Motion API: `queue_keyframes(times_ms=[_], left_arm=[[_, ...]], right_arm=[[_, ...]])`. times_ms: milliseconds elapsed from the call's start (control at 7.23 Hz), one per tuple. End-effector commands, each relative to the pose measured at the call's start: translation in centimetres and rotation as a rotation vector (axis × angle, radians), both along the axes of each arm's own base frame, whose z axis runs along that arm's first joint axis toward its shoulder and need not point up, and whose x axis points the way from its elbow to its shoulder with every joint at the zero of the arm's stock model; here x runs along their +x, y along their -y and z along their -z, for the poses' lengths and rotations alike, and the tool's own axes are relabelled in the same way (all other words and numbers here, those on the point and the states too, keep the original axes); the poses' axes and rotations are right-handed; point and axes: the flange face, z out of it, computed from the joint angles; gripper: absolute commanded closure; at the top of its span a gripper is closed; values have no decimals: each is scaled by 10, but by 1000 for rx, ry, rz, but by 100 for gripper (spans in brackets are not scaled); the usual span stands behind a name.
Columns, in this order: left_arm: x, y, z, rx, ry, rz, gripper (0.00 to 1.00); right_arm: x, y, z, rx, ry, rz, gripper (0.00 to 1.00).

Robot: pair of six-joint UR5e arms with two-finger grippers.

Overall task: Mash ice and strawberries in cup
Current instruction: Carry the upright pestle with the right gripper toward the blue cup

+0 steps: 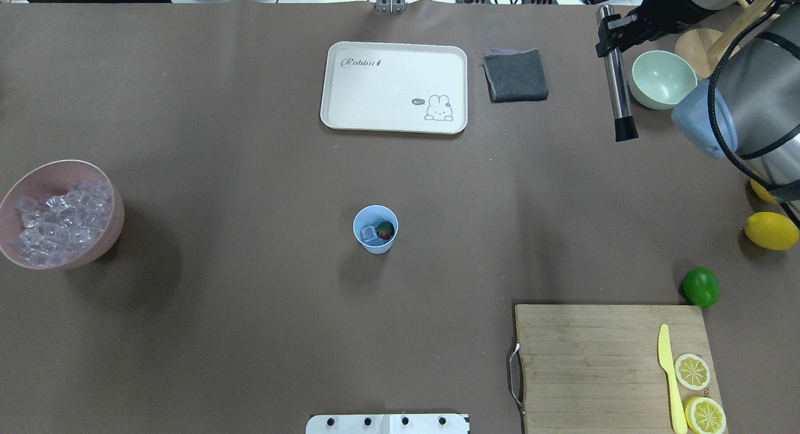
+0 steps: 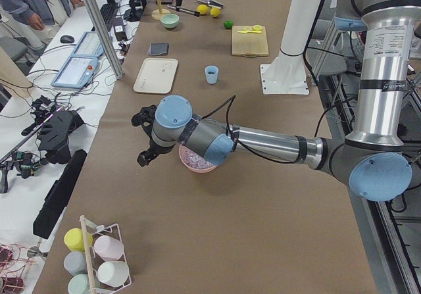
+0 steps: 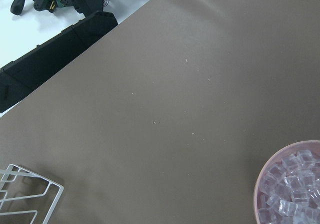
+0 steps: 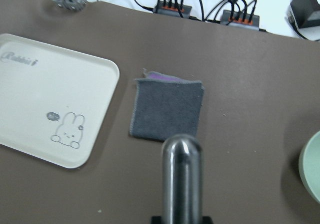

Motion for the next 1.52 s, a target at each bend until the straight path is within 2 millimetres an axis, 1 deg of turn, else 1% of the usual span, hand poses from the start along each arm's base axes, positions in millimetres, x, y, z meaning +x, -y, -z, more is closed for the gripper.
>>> queue_keyframes(times_ms=[0,138,276,415,691,968,1106,1244,1382], left_arm=[[-1,2,-22,-42,2,3,3],[-1,4,-21,-43,1,4,3],[-1,5,-24,-48,0,3,3],[-1,6,-27,-54,0,3,3],[-1,7,-33,-66,-1,3,3],[-1,8,-41,-86,-3,3,3],[-1,8,-45,-92,-3,3,3],[-1,8,-44,-90,-7,1,3],[-1,7,-44,-93,-11,0,3]], right_arm=[[6,-11,41,125,42,-38,100],[9,-13,51,146,91,-91,100],[0,-18,61,196,111,-118,100],[-2,-22,67,236,127,-127,100],[-29,-36,83,323,191,-213,100],[-41,-58,106,383,297,-275,100],[-52,-69,116,451,356,-325,100],[-62,-82,122,509,415,-348,100],[-77,-93,121,531,429,-386,100]])
